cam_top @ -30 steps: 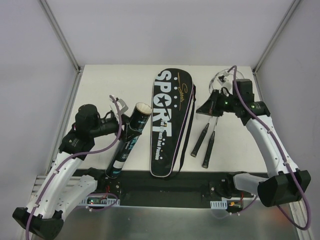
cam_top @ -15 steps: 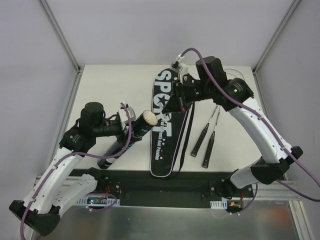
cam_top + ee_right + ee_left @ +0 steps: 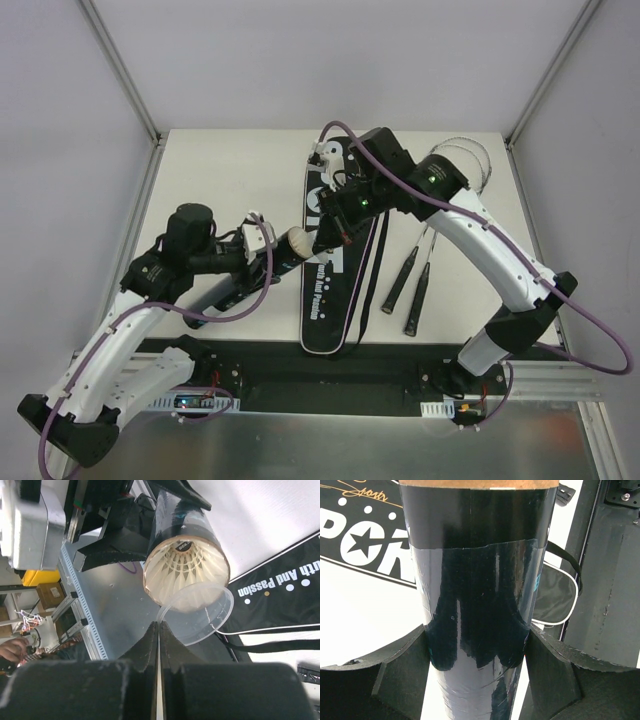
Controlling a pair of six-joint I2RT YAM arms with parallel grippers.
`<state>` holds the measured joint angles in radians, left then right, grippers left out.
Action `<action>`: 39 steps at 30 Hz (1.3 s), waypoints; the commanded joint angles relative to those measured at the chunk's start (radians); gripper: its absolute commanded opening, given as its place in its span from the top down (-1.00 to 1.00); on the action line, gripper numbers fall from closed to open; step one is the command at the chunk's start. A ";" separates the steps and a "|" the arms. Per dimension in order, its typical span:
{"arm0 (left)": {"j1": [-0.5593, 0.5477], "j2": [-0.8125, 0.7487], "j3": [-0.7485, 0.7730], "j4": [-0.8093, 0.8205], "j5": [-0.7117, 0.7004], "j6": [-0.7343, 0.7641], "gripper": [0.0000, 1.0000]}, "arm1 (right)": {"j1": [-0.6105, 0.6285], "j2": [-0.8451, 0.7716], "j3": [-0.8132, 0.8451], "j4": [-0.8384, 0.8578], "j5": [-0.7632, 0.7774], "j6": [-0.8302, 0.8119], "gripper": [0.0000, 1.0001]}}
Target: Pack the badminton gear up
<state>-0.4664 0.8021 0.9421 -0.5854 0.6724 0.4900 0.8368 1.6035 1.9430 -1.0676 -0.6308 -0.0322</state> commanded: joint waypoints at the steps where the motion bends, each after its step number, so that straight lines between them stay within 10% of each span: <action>1: -0.018 0.011 0.055 0.009 0.012 0.035 1.00 | 0.012 -0.007 0.024 0.093 0.052 0.087 0.99; 39: -0.090 0.052 0.110 0.009 -0.079 0.065 1.00 | 0.044 0.026 -0.059 0.083 0.034 0.140 0.99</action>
<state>-0.5446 0.8619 0.9909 -0.6361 0.5915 0.5430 0.8669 1.6184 1.8954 -0.9493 -0.6075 0.1043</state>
